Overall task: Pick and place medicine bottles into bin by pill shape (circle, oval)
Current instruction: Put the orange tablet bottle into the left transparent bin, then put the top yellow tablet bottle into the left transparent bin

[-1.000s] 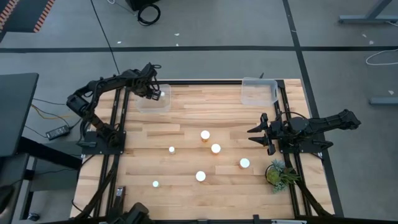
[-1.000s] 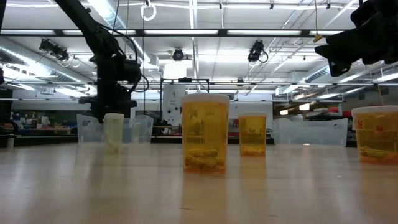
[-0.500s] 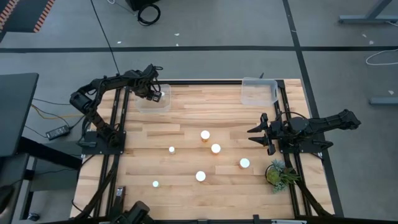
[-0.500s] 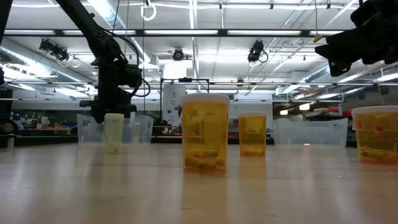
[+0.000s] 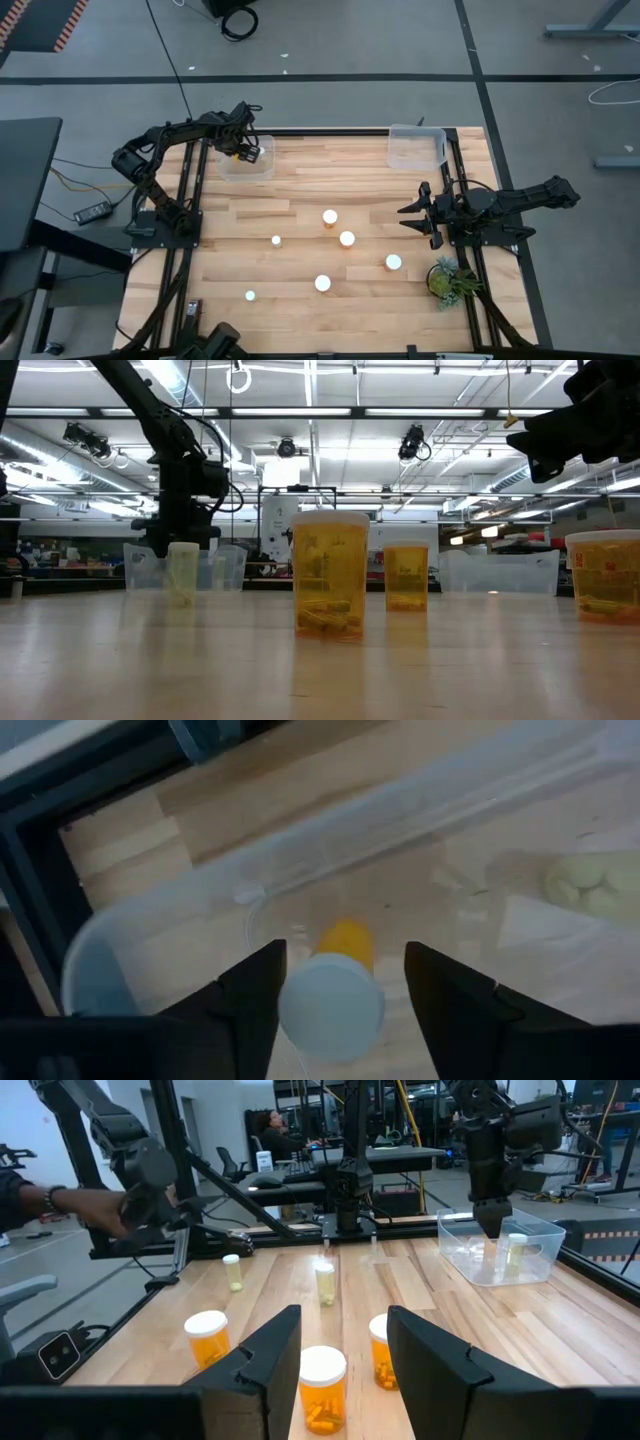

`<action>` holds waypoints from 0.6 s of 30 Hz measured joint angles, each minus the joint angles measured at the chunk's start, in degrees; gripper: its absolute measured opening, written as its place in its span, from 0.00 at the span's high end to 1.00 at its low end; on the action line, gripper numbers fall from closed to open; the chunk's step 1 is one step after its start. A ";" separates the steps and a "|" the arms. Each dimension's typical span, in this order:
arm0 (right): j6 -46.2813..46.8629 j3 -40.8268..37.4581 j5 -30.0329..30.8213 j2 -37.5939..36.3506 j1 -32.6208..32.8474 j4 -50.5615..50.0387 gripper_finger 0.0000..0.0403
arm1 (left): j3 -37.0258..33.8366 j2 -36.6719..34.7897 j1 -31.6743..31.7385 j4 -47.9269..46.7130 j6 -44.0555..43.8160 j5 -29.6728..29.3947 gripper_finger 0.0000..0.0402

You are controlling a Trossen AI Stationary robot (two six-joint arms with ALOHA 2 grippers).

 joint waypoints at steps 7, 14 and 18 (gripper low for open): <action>0.00 0.00 0.00 0.00 0.02 0.00 0.61 | 6.05 -0.07 -0.48 -4.64 2.32 -0.14 0.44; 0.00 0.00 0.00 0.00 0.01 -0.02 0.61 | 13.50 -0.07 -4.31 -12.63 4.69 1.31 0.46; 0.02 -0.01 0.00 0.00 0.00 -0.02 0.61 | 17.07 -0.09 -8.51 -17.31 8.47 3.40 0.47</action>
